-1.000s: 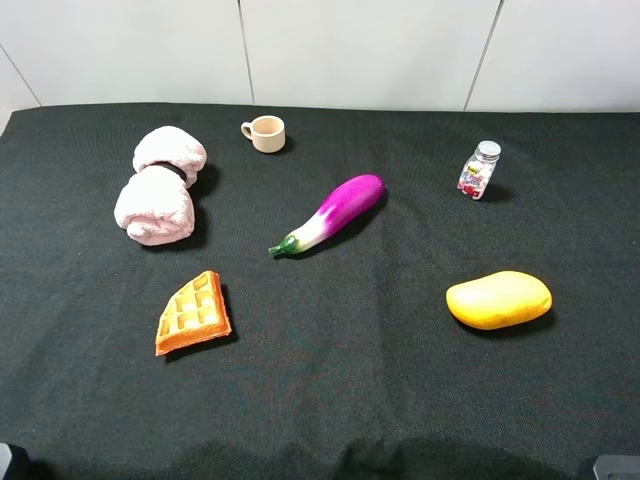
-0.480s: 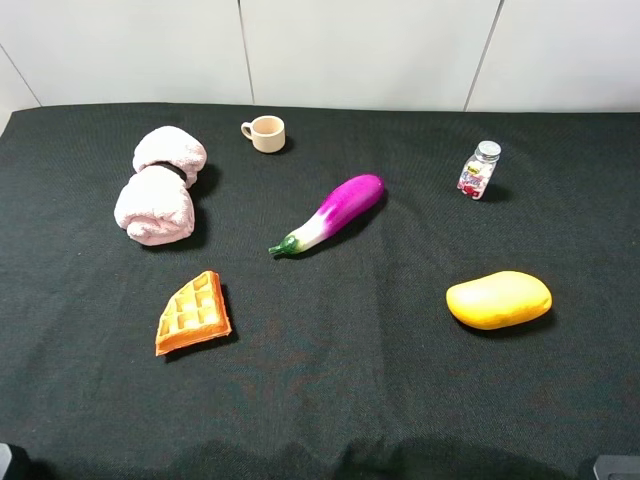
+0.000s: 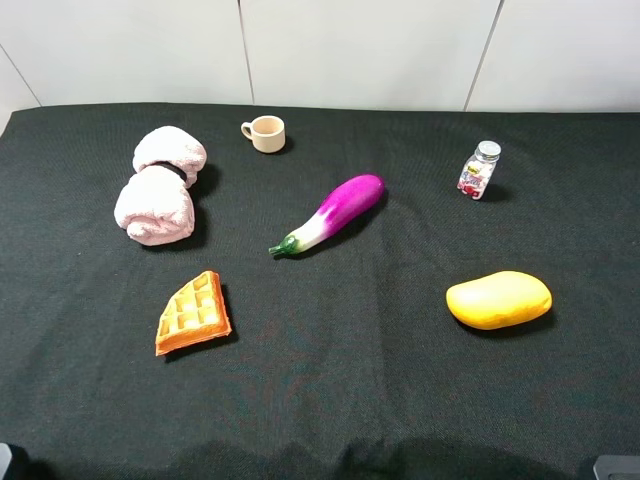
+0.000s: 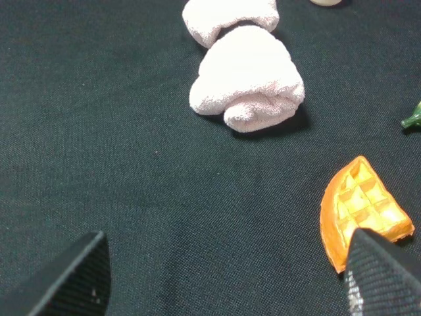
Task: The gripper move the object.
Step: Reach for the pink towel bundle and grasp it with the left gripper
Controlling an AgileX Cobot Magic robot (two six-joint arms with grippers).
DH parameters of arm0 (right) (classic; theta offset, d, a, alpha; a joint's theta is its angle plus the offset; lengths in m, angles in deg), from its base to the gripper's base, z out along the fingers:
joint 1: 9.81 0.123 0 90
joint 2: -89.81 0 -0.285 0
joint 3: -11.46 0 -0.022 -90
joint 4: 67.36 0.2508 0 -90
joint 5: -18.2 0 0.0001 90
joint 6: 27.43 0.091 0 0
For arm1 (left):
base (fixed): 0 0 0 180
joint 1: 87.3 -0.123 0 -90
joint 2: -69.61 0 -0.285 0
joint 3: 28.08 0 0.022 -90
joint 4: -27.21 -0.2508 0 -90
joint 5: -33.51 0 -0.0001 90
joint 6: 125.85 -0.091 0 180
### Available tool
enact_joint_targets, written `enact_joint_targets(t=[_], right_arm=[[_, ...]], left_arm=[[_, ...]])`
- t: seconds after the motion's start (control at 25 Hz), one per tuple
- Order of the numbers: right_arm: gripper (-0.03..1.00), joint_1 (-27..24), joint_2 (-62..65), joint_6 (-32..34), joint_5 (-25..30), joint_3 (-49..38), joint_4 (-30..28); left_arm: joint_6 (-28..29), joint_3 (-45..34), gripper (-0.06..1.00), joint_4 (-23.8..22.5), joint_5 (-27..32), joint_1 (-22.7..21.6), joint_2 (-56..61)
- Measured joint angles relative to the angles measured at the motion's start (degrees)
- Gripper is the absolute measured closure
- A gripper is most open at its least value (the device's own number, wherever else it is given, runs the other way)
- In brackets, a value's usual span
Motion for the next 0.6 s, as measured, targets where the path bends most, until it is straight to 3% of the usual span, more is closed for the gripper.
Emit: enact_joint_targets(t=[0.24,0.6], right_arm=[[0.27,0.0,0.0,0.0,0.0,0.0,0.0],[0.27,0.0,0.0,0.0,0.0,0.0,0.0]], left_arm=[[0.0,0.0,0.18,0.0,0.1,0.0,-1.5],[0.0,2.8,0.18,0.0,-1.3,0.0,-16.3]])
